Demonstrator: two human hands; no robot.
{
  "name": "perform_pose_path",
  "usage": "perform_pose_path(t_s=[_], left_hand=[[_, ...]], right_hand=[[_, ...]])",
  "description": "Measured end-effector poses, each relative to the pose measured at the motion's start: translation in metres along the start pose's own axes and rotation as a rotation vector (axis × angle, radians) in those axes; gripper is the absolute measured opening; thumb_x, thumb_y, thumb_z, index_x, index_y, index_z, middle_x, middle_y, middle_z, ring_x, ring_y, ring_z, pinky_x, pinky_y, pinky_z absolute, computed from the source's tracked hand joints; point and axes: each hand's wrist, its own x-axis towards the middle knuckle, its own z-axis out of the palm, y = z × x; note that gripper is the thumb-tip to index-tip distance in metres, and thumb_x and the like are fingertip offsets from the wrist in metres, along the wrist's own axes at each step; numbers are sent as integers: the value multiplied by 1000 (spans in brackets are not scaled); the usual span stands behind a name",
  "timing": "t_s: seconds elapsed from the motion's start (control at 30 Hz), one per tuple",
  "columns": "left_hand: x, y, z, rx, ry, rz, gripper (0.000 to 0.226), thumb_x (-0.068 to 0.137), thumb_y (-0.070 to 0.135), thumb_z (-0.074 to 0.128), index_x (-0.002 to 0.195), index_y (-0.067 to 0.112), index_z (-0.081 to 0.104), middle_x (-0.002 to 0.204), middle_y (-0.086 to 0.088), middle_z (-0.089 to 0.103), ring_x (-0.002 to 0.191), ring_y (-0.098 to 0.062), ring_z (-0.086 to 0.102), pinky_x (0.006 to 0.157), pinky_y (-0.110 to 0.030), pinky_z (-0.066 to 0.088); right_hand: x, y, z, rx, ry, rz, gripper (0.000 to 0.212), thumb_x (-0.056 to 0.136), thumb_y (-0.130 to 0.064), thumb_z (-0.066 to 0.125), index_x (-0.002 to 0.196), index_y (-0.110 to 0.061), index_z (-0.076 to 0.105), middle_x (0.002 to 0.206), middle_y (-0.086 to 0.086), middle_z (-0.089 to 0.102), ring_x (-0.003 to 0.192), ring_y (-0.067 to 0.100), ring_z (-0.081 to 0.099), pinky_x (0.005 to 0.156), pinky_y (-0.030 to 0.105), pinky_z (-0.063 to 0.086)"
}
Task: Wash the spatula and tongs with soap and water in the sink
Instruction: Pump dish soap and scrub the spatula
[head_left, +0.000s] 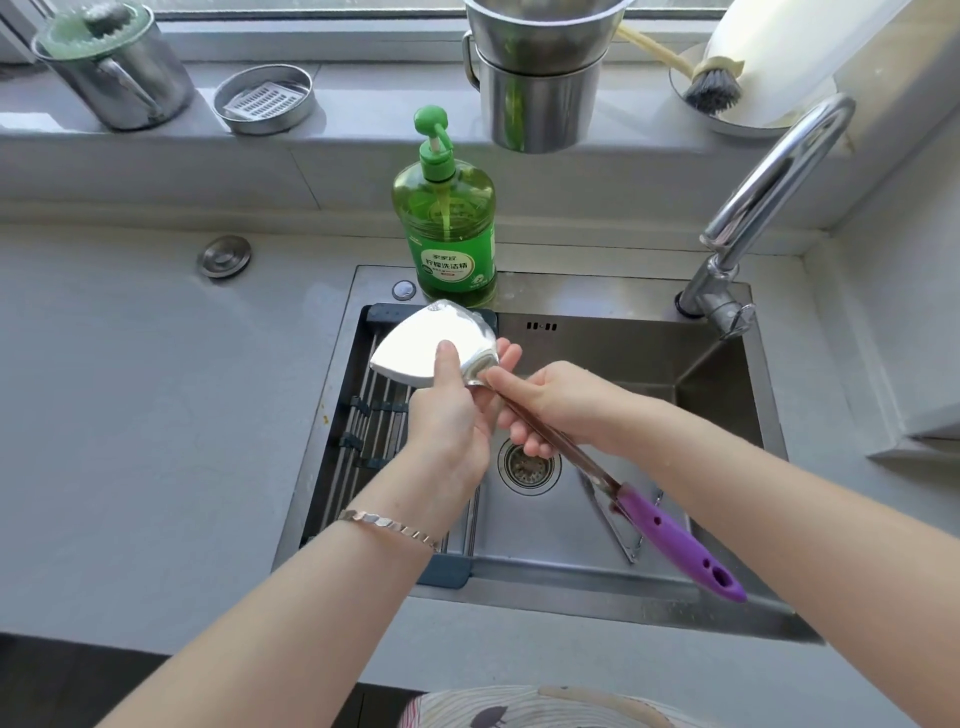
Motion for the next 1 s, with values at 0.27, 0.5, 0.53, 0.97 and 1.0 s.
perform_pose_path(t_s=[0.27, 0.5, 0.53, 0.97, 1.0], left_hand=[[12, 39, -17, -162, 113, 89, 28, 101, 30, 38, 109, 3, 38, 85, -21, 65, 60, -20, 70, 69, -35, 59], [17, 37, -21, -257, 243, 131, 24, 101, 30, 38, 111, 9, 32, 88, -19, 61, 67, -20, 68, 65, -32, 59], [16, 35, -21, -267, 253, 136, 24, 101, 30, 38, 111, 10, 31, 88, -19, 61, 67, -20, 67, 66, -32, 59], [18, 32, -26, -421, 148, 163, 27, 101, 29, 37, 117, 8, 35, 84, -20, 66, 65, -24, 71, 69, -37, 60], [20, 34, -27, -429, 175, 177, 25, 101, 29, 37, 115, 9, 35, 88, -19, 64, 69, -24, 70, 70, -36, 59]], right_hand=[[-27, 32, -24, -41, -126, -51, 27, 97, -19, 45, 92, -11, 70, 80, 0, 75, 74, 10, 68, 79, 26, 54], [-43, 74, -16, -1161, 524, -491, 34, 92, -43, 41, 86, -19, 64, 60, -7, 57, 46, 15, 55, 39, 24, 41], [-40, 85, -16, -1333, 653, -537, 42, 92, -46, 36, 80, -19, 65, 56, -5, 56, 40, 18, 53, 34, 22, 33], [-38, 45, -39, -62, -254, 258, 51, 86, -63, 39, 70, -15, 46, 45, -5, 39, 29, 7, 32, 31, 14, 26], [-36, 45, -28, -318, -107, 164, 51, 87, -64, 37, 70, -17, 45, 49, -5, 42, 34, 10, 36, 35, 18, 28]])
